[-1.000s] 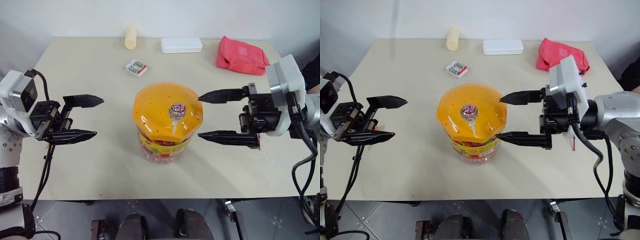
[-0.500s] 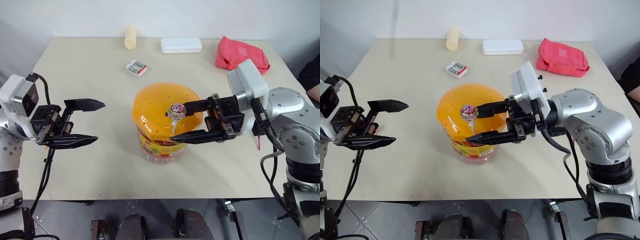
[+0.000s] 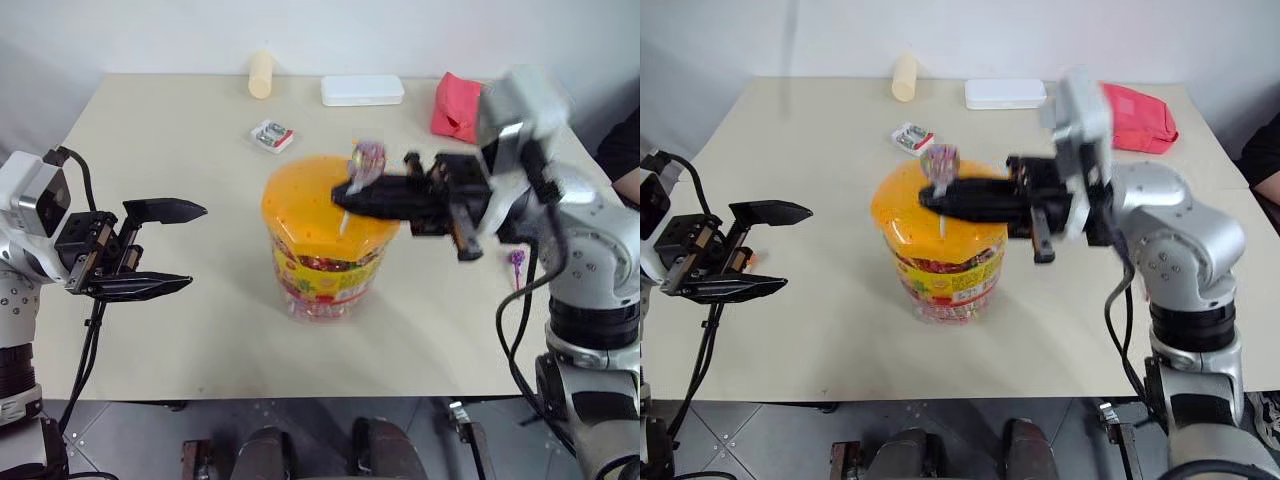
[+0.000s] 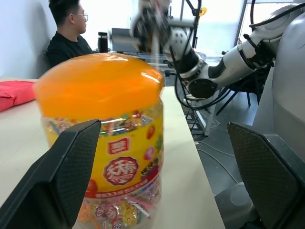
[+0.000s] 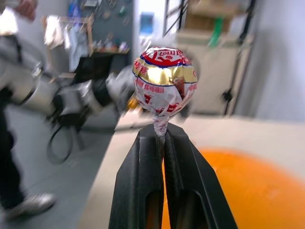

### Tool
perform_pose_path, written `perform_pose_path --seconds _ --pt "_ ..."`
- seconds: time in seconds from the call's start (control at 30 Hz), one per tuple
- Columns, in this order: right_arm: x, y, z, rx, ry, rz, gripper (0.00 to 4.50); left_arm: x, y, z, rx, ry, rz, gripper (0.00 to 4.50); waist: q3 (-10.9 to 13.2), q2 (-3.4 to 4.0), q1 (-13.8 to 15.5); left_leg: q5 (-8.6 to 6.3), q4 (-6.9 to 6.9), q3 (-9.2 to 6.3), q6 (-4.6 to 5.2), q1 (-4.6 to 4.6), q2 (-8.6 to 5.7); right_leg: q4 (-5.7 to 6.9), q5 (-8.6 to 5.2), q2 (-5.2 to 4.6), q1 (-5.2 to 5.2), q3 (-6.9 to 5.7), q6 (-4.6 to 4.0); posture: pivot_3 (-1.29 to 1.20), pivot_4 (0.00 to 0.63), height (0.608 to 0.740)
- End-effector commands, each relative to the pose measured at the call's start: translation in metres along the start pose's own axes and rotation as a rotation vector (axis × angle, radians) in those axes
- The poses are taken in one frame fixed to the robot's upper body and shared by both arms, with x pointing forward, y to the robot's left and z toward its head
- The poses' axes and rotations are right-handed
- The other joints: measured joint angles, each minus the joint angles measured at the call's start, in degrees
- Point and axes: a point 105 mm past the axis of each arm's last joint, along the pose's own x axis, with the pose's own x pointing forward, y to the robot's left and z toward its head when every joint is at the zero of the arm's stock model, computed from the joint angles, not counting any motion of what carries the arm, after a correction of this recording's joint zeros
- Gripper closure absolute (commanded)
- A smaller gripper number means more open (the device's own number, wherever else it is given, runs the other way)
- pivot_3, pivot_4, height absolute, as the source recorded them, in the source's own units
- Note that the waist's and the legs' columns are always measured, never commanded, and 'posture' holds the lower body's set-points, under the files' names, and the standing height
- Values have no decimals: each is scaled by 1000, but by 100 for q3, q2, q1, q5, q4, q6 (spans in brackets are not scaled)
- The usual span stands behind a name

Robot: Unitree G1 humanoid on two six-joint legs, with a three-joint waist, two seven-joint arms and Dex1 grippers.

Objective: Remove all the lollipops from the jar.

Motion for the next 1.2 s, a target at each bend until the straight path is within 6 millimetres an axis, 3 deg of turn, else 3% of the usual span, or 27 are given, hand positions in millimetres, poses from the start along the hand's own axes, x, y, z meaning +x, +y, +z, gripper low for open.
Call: perform_pose_path --seconds 0.03,0.17,0.27,0.43,0.5,0.67,0.9,1.13,1.2 --pt "-12 -17 28 -84 -32 -112 4448 -3 -5 10 31 -7 -21 0 0 0 -2 0 -1 0 0 0 0 0 0 0 0 0 0 0 150 740" --pt "-49 -53 51 -172 47 -381 4448 -9 -7 10 24 8 -3 0 0 0 6 0 -3 3 0 -1 -1 -1 0 -2 0 -1 0 0 150 740" --pt "-79 -70 44 -131 217 -538 4448 -10 -8 9 19 14 7 0 0 0 2 -1 -7 5 1 0 -1 -3 0 -3 -1 1 0 0 150 740" --pt "-168 -95 3 45 559 -853 4448 -11 -7 6 12 21 22 0 0 0 -2 -2 -11 15 2 0 1 -10 0 -3 -3 7 -1 0 150 740" --pt "-206 -102 -29 146 680 -992 4448 -10 -6 3 11 20 28 0 0 0 -26 -1 -12 19 2 0 1 -11 0 -2 -4 9 -1 0 150 740" --pt "-272 -91 -94 318 954 -1172 4448 -9 -5 0 5 21 41 0 3 4 -118 -1 -16 23 2 -1 2 -11 0 -2 -8 9 0 0 150 740" --pt "-322 -73 -138 422 1089 -1336 4448 -11 -7 -4 -4 24 74 0 8 18 -220 -1 -20 24 1 -6 5 -10 -1 -2 -17 7 -1 0 150 740" --pt "-350 -58 -150 459 1142 -1460 4448 -13 -11 -7 -25 43 93 0 8 21 -264 -1 -19 16 1 -7 5 -10 -1 -5 -14 4 -1 0 150 740" --pt "-352 -56 -149 469 1139 -1461 3983 -13 -12 -9 -42 56 98 0 8 21 -266 -1 -17 14 1 -7 5 -10 -1 -6 -11 4 -1 0 150 740"
